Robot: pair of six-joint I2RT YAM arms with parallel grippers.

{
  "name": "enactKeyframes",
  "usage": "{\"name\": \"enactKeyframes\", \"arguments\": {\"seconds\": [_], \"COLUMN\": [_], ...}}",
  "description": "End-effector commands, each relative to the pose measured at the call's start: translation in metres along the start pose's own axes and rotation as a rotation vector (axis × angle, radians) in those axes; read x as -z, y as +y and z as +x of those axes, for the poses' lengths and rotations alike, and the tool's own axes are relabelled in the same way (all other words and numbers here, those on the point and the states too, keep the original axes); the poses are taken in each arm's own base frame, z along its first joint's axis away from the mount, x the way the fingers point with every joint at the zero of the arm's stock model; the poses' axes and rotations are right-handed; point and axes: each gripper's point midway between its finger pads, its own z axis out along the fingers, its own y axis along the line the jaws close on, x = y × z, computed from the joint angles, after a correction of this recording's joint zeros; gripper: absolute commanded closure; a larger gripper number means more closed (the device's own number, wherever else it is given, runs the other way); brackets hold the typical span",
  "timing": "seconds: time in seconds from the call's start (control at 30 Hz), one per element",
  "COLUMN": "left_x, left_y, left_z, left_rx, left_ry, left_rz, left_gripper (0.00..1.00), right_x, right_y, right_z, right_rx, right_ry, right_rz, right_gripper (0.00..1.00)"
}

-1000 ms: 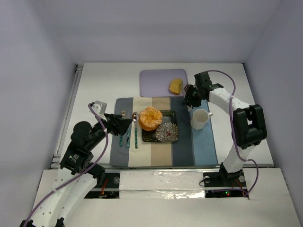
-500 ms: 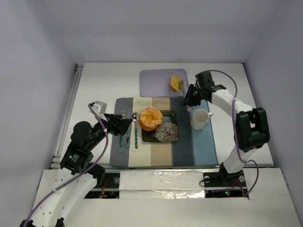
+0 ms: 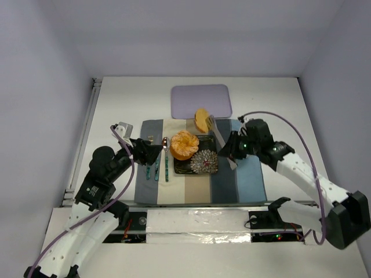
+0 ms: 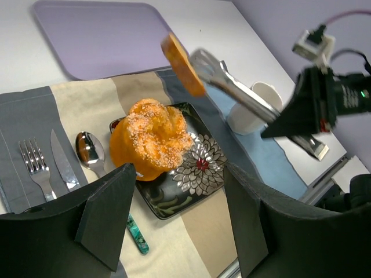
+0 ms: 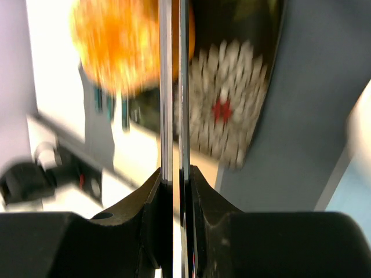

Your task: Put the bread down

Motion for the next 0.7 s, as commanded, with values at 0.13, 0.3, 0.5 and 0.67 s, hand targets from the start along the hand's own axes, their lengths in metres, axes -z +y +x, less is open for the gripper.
{"name": "enactKeyframes", "arguments": {"seconds": [0.13, 0.3, 0.5, 0.67], "left_x": [-0.005, -0.006, -0.005, -0.005], "left_y": [-0.001, -0.001, 0.0, -0.001], "left_z": [-0.007, -0.008, -0.009, -0.009], "left_rx": [-0.01, -0.009, -0.01, -0.012], "left_ry": [-0.027, -0.026, -0.031, -0.033], "left_rz": [0.006, 0.0, -0.003, 0.0], "left_gripper": [0.41, 0.41, 0.41, 0.42], "right_x": [0.035, 0.046, 0.042, 0.04], "right_y": [-0.014, -0.004, -0.021, -0.022], "right_z": [0.049, 0.074, 0.101, 0.103], "right_rx": [-0.043, -0.065, -0.095, -0.095], "right_ry": [0.01, 0.073, 0.131, 0.141], "right_rz": [0.071, 0.03, 0.072, 0.088], "right_gripper": [0.87, 0.87, 0.87, 0.87]}}
